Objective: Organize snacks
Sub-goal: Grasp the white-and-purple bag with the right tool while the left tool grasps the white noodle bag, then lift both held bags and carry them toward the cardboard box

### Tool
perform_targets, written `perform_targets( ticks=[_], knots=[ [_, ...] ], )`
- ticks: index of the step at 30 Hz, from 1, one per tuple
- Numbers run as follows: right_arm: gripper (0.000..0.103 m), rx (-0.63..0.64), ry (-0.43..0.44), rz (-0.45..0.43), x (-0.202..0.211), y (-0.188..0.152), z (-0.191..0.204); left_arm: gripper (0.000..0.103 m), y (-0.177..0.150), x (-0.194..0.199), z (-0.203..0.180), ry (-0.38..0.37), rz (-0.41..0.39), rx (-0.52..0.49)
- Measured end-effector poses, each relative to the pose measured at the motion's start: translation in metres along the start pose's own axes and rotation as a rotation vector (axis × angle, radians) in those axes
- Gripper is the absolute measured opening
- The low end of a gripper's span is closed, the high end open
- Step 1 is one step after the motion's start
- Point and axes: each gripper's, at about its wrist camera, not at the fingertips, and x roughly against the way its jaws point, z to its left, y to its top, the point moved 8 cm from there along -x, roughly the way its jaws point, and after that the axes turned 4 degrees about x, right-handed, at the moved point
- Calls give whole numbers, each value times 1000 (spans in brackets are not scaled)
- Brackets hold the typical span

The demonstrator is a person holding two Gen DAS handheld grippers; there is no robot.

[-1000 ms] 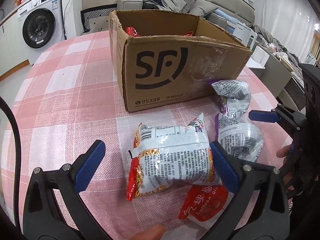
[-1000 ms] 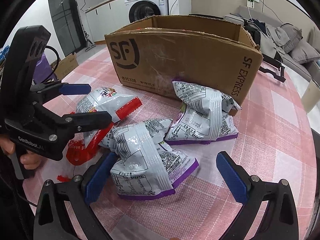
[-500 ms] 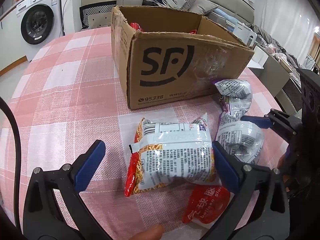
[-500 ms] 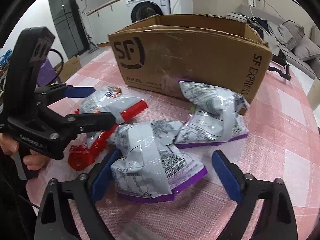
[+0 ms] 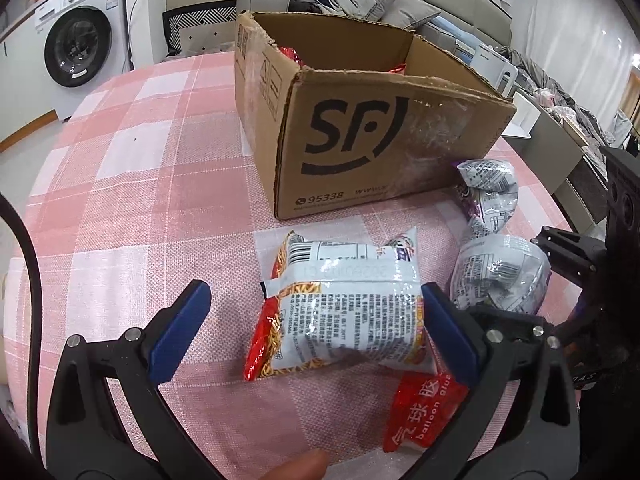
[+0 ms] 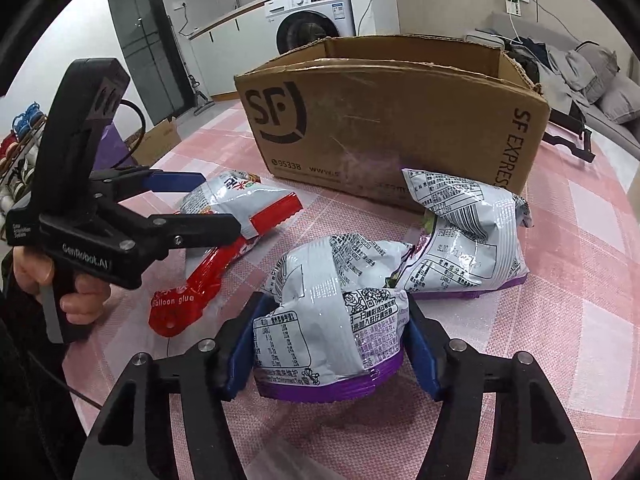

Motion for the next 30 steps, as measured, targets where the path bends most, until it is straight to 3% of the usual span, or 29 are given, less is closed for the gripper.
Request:
perform_targets(
  ticks=[15, 20, 22, 30],
  knots=[
    [66, -6, 63, -96, 26, 9, -1, 102, -5, -5, -4, -5, 16, 0],
    [66, -38, 53, -135, 35, 15, -8, 92, -7, -7, -10, -29, 24, -17],
    [66, -56, 50, -148, 39, 16, -13, 83, -9, -5, -15, -48, 20, -35],
    [66, -74, 47, -187, 47, 22, -17, 70, -11, 5, -26, -63, -20, -73]
  ],
)
